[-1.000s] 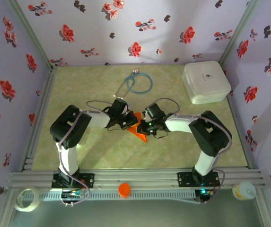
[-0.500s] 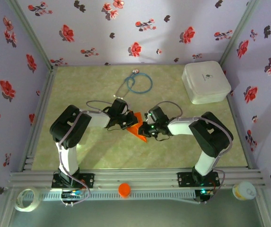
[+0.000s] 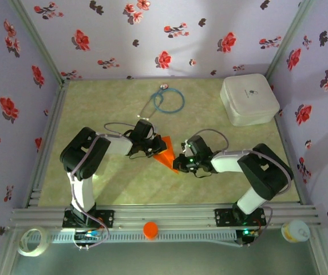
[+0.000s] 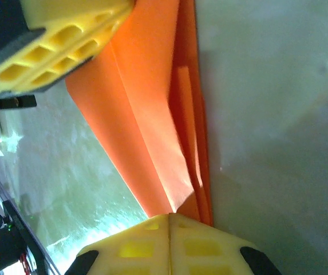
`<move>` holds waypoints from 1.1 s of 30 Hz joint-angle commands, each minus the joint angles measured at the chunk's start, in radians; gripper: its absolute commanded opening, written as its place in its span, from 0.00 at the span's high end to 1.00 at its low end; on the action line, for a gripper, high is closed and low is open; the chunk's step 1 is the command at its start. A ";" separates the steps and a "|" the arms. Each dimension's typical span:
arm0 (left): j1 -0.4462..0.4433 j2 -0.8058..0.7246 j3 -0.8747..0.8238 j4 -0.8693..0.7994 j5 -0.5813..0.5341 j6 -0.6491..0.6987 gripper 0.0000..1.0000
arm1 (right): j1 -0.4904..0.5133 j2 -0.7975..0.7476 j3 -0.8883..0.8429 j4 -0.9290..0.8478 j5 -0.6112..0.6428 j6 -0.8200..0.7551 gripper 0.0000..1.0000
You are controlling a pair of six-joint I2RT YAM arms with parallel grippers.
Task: Fold a paper plane with a square sheet of paper (pick it up from the middle)
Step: Fourth fold the wing at the center of the table.
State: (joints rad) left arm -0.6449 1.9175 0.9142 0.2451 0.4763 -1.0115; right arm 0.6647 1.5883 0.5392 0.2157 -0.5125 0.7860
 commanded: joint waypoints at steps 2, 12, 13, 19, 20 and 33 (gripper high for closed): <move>0.027 0.012 -0.032 -0.082 -0.057 0.008 1.00 | -0.001 -0.048 -0.066 -0.113 0.002 0.002 0.92; 0.027 0.003 -0.035 -0.082 -0.057 0.007 1.00 | -0.001 -0.138 -0.138 -0.136 0.034 0.022 0.94; 0.027 0.002 -0.035 -0.082 -0.055 0.008 1.00 | -0.001 -0.150 -0.140 -0.141 0.037 0.021 0.94; 0.027 -0.009 -0.041 -0.079 -0.053 0.007 1.00 | -0.001 -0.249 -0.079 -0.214 0.050 0.020 0.93; 0.026 -0.011 -0.043 -0.079 -0.053 0.005 1.00 | -0.001 -0.263 -0.056 -0.222 0.059 0.018 0.93; 0.025 -0.007 -0.044 -0.069 -0.052 0.003 1.00 | -0.005 0.062 0.286 -0.191 0.043 0.041 0.94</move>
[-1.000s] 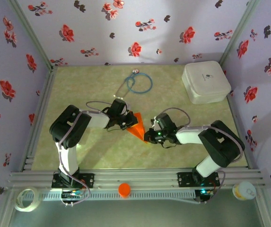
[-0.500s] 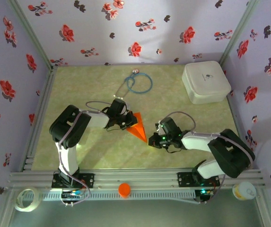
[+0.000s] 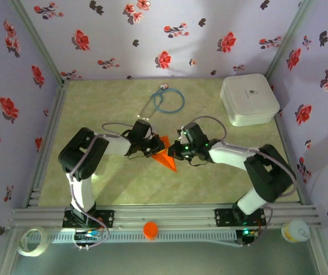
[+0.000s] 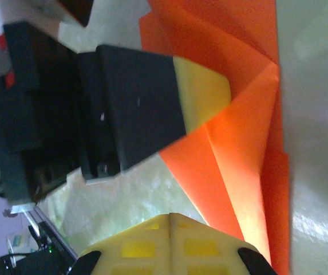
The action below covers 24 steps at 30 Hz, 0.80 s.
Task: Fold a paper plane with a square sheet of paper (pick it up from the middle)
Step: Fourth fold the wing at the center of the table.
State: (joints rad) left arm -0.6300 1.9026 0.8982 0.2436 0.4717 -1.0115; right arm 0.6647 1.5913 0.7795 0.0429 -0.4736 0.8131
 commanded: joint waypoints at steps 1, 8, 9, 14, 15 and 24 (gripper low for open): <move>0.010 0.009 -0.028 -0.066 -0.047 0.003 1.00 | -0.005 0.078 0.056 -0.022 0.006 0.014 0.94; 0.009 0.007 -0.027 -0.063 -0.046 0.002 1.00 | -0.011 0.162 0.089 -0.014 -0.001 0.020 0.94; 0.010 0.007 -0.026 -0.062 -0.046 0.002 1.00 | -0.013 0.172 0.092 -0.020 -0.004 0.020 0.94; 0.009 0.003 -0.022 -0.063 -0.043 0.004 1.00 | -0.020 0.200 0.075 -0.064 0.031 0.017 0.94; 0.010 0.001 -0.021 -0.063 -0.043 0.006 1.00 | -0.021 0.204 0.064 -0.057 0.031 0.023 0.94; 0.009 -0.044 0.038 -0.084 -0.021 0.043 0.93 | -0.027 0.199 0.008 -0.038 0.035 0.031 0.95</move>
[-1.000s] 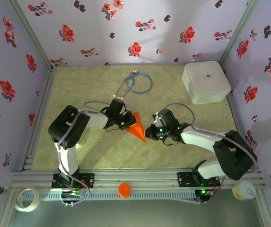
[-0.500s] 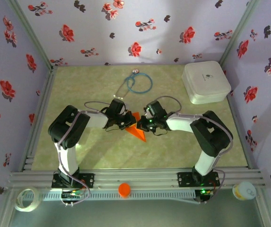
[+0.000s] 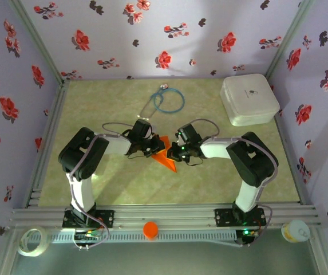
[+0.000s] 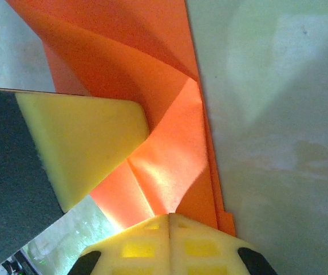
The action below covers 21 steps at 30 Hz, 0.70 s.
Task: Fold a paper plane with a square sheet of paper (pick it up from the middle)
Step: Fourth fold the wing at the center of the table.
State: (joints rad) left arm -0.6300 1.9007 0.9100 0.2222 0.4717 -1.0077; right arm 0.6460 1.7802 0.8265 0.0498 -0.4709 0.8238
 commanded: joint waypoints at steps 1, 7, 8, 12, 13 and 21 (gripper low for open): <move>0.009 -0.053 0.031 -0.069 -0.022 0.043 0.91 | -0.009 0.011 -0.041 -0.044 0.031 0.020 0.95; -0.009 -0.116 0.007 -0.106 -0.030 0.042 0.97 | -0.013 0.013 -0.047 -0.035 0.032 0.020 0.97; -0.015 -0.120 0.000 -0.110 -0.030 0.037 0.98 | -0.012 0.014 -0.047 -0.033 0.032 0.021 0.97; -0.044 -0.106 -0.010 -0.129 -0.023 0.023 1.00 | -0.014 0.014 -0.049 -0.028 0.031 0.023 0.98; -0.048 -0.101 -0.012 -0.132 -0.025 0.019 1.00 | -0.015 0.012 -0.050 -0.028 0.030 0.022 0.98; -0.055 -0.028 -0.007 -0.126 -0.044 -0.005 1.00 | -0.015 0.012 -0.062 -0.015 0.026 0.029 0.99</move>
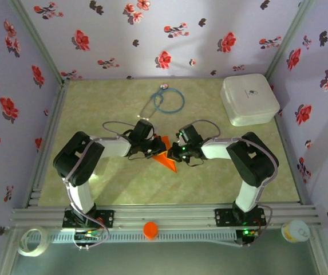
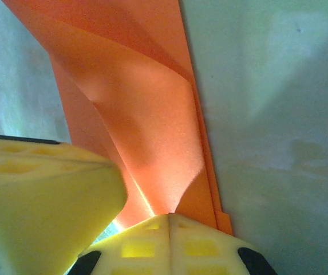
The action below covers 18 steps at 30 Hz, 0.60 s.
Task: Fold a paper plane with a square sheet of paper (pick it up from the middle)
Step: Fourth fold the wing at the center of the table.
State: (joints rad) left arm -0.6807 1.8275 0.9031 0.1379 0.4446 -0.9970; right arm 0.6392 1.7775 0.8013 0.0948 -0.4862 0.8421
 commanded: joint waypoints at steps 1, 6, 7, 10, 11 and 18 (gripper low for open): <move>-0.005 0.053 0.006 -0.052 -0.024 -0.014 1.00 | -0.009 0.013 -0.040 -0.059 0.040 0.011 0.99; 0.002 0.088 0.023 -0.077 -0.060 -0.006 1.00 | -0.007 0.011 -0.056 -0.053 0.043 0.010 0.99; 0.006 0.090 0.025 -0.085 -0.066 -0.007 1.00 | -0.007 0.011 -0.058 -0.056 0.043 0.008 1.00; 0.021 0.085 0.025 -0.095 -0.089 0.001 1.00 | -0.007 0.008 -0.066 -0.075 0.055 -0.006 1.00; 0.031 0.088 0.034 -0.105 -0.089 0.006 1.00 | -0.007 0.008 -0.071 -0.079 0.057 -0.012 1.00; 0.084 0.099 0.104 -0.154 -0.097 0.036 1.00 | -0.007 0.007 -0.093 -0.084 0.058 -0.028 1.00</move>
State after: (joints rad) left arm -0.6403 1.8931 0.9771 0.0494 0.4267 -0.9913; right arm 0.6392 1.7657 0.7609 0.1551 -0.4824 0.8394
